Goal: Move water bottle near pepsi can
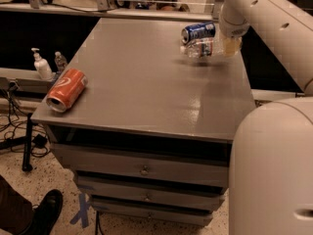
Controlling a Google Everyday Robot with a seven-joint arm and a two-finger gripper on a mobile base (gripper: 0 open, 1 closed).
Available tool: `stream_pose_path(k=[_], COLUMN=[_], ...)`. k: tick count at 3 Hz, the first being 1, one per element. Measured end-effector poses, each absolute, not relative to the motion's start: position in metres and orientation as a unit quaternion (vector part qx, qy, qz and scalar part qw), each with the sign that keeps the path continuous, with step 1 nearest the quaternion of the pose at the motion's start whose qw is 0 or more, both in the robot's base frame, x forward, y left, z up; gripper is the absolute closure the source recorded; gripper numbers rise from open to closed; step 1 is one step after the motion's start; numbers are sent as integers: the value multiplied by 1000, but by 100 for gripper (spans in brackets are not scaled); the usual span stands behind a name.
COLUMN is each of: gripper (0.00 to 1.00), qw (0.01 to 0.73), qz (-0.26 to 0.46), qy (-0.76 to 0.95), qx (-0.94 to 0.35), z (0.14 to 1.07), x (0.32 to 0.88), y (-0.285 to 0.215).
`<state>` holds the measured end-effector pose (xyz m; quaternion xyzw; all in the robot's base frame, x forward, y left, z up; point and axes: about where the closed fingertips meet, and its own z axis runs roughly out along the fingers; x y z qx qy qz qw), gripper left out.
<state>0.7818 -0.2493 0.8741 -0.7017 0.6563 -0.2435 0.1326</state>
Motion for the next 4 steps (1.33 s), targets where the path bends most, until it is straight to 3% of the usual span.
stream_pose_path(k=[2,4], gripper=[100,59], qw=[133,128], qz=[-250,-239], qy=[662,666], qx=[-694,-695], z=[868,864], x=[810,813], y=[-255,-258])
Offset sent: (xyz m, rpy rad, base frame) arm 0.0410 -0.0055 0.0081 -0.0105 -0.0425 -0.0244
